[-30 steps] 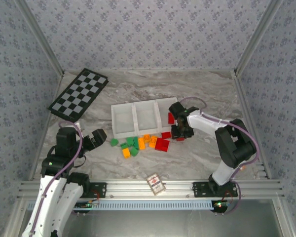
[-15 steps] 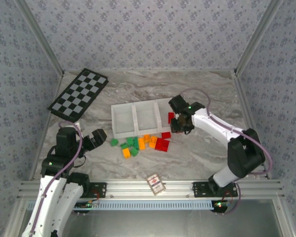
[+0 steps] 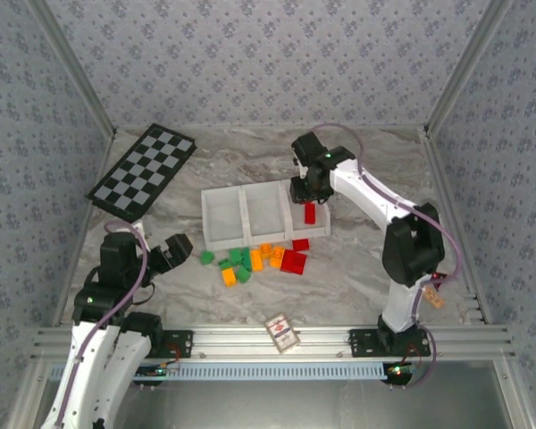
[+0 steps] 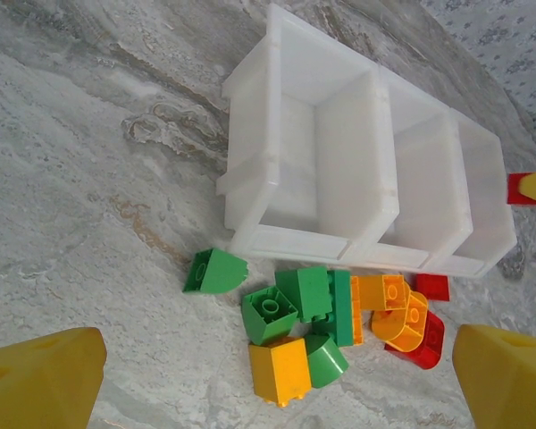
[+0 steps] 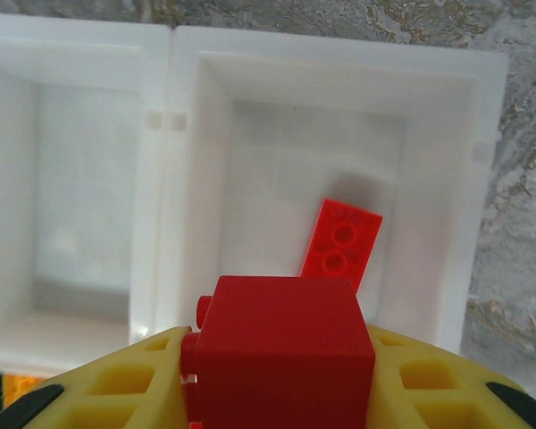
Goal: Sort the legos into containers by color
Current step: Place the lego in the container.
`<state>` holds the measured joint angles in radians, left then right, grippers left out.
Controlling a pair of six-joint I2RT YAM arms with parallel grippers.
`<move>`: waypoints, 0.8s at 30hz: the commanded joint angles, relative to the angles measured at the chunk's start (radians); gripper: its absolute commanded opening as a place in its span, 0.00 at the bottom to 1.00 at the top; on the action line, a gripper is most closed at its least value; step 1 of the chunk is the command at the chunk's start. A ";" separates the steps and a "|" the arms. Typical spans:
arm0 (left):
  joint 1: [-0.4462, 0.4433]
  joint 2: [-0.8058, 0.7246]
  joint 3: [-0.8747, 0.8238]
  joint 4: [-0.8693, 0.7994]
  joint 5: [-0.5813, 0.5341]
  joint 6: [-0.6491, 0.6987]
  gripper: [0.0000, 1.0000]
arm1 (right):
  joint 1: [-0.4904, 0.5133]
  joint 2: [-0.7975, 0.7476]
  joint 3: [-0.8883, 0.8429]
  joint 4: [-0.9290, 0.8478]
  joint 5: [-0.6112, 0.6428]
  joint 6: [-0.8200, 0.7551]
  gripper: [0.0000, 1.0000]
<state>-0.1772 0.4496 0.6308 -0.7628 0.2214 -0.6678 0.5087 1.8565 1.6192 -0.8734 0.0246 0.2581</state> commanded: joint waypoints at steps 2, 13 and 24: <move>-0.004 -0.014 0.001 -0.003 0.017 -0.007 1.00 | -0.032 0.088 0.099 -0.059 -0.049 -0.043 0.34; -0.005 -0.014 0.000 -0.003 0.015 -0.007 1.00 | -0.054 0.197 0.169 -0.067 -0.091 -0.051 0.42; -0.004 -0.015 0.000 -0.006 0.015 -0.007 1.00 | -0.055 0.139 0.142 -0.054 -0.106 -0.041 0.59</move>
<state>-0.1772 0.4450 0.6308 -0.7631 0.2214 -0.6678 0.4576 2.0380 1.7630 -0.9096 -0.0612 0.2161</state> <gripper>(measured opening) 0.997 0.579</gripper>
